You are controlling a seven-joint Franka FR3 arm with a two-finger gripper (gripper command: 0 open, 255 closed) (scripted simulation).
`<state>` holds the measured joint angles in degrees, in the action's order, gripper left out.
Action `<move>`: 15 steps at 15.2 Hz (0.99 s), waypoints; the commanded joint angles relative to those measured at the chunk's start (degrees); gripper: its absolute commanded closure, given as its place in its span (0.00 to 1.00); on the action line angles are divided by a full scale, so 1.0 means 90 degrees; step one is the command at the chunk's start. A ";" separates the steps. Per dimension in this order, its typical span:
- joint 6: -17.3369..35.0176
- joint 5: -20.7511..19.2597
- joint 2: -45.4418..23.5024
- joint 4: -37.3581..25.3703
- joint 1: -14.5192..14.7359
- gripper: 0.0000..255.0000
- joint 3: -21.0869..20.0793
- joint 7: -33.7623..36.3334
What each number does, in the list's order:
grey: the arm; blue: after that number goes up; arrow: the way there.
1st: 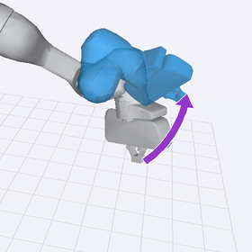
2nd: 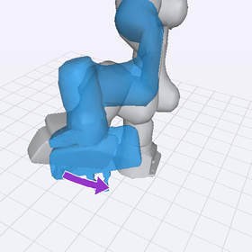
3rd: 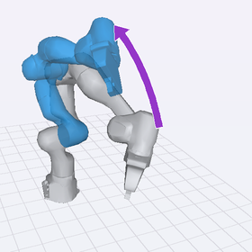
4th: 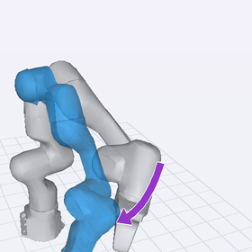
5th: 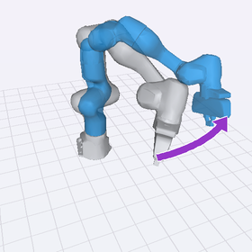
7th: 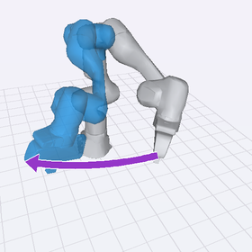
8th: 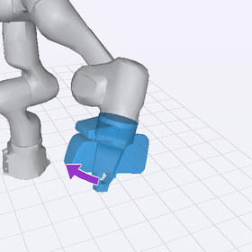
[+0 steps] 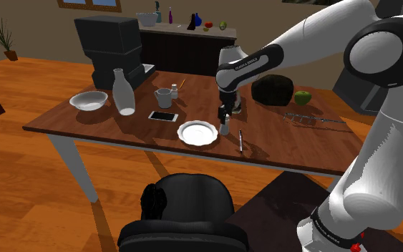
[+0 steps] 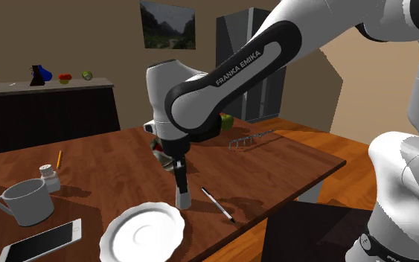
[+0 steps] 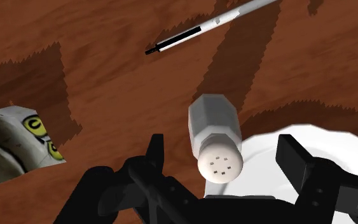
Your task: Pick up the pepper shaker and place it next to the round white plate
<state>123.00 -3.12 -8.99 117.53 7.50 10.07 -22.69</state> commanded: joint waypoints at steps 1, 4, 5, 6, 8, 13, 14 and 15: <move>0.0000 0.0000 0.0000 0.0000 0.0000 0.00 0.0000 0.0000; -0.0202 -0.0011 0.0089 -0.0113 0.0011 0.00 -0.0003 0.0008; -0.0405 -0.0020 0.0170 -0.0235 0.0021 0.00 -0.0006 0.0016; -0.0608 -0.0028 0.0244 -0.0366 0.0030 0.00 -0.0011 0.0022; -0.0770 -0.0033 0.0296 -0.0475 0.0037 0.00 -0.0015 0.0026; -0.0770 -0.0033 0.0296 -0.0475 0.0037 0.00 -0.0015 0.0026; -0.0770 -0.0033 0.0296 -0.0475 0.0037 0.00 -0.0015 0.0026; -0.0770 -0.0033 0.0296 -0.0475 0.0037 0.00 -0.0015 0.0026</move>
